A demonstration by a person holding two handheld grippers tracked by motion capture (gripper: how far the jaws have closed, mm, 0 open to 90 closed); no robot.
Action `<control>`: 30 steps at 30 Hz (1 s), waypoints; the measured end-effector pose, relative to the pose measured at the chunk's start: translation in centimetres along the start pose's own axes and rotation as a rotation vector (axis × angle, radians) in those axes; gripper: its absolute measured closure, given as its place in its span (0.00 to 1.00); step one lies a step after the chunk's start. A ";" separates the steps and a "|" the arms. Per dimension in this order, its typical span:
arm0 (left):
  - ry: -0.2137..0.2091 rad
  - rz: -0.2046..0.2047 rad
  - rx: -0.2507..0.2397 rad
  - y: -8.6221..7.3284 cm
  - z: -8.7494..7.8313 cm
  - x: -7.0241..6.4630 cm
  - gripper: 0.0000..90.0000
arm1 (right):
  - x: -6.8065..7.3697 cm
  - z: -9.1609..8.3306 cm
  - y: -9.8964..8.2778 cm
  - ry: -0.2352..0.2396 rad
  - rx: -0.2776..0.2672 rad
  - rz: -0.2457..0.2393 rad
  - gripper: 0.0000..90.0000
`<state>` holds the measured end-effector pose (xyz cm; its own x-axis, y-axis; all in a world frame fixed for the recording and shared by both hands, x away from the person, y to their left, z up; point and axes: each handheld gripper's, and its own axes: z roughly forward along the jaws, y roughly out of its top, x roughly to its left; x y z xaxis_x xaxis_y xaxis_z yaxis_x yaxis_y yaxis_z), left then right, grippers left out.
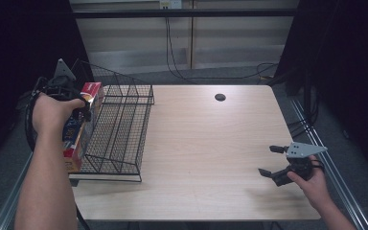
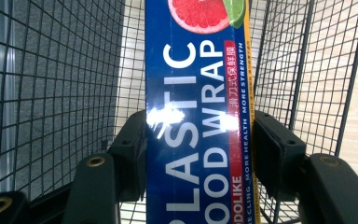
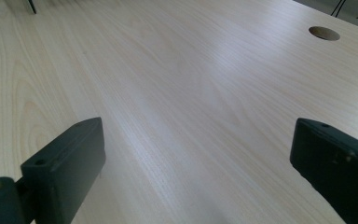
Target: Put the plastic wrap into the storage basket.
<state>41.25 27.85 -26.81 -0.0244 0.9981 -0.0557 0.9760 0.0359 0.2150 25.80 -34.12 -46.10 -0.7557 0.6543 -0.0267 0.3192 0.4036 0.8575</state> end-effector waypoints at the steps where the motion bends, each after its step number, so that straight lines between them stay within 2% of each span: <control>1: -0.001 -0.010 0.000 0.0 0.0 0.0 0.48 | 0.0 0.0 0.0 -0.002 0.001 -0.001 0.03; 8: 0.004 -0.006 -0.001 0.1 0.4 0.3 0.48 | 0.1 0.1 0.0 0.006 0.006 0.000 0.03; 10: 0.002 -0.020 -0.005 0.1 0.6 0.3 0.48 | 0.1 0.1 0.0 0.002 0.006 0.001 0.03; 11: 0.007 -0.009 -0.003 0.2 0.7 0.4 0.48 | 0.1 0.1 0.0 0.001 0.006 0.001 0.03; 14: 0.004 -0.019 -0.001 0.3 0.9 0.5 0.48 | 0.1 0.1 0.0 0.001 0.006 0.001 0.03; 17: -0.002 -0.051 -0.003 0.3 1.2 0.5 0.48 | 0.0 0.1 0.0 0.000 0.009 0.000 0.03; 23: 0.018 -0.060 0.008 0.3 1.9 0.7 0.47 | 0.1 0.0 -0.1 -0.001 0.009 0.002 0.03; 25: 0.011 -0.054 0.019 0.4 2.0 0.9 0.46 | 0.0 0.0 -0.1 -0.002 0.007 0.003 0.03; 29: 0.012 -0.070 0.002 0.4 1.9 0.8 0.45 | 0.0 0.1 -0.2 0.002 0.011 0.004 0.03; 30: 0.012 -0.067 -0.024 0.4 1.6 0.8 0.44 | 0.0 0.1 -0.2 -0.002 0.011 0.003 0.03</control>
<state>42.00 28.59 -28.28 -0.0919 0.9940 -0.0588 0.9666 0.1032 0.2347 25.79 -34.08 -46.30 -0.7539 0.6565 -0.0250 0.3277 0.4088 0.8518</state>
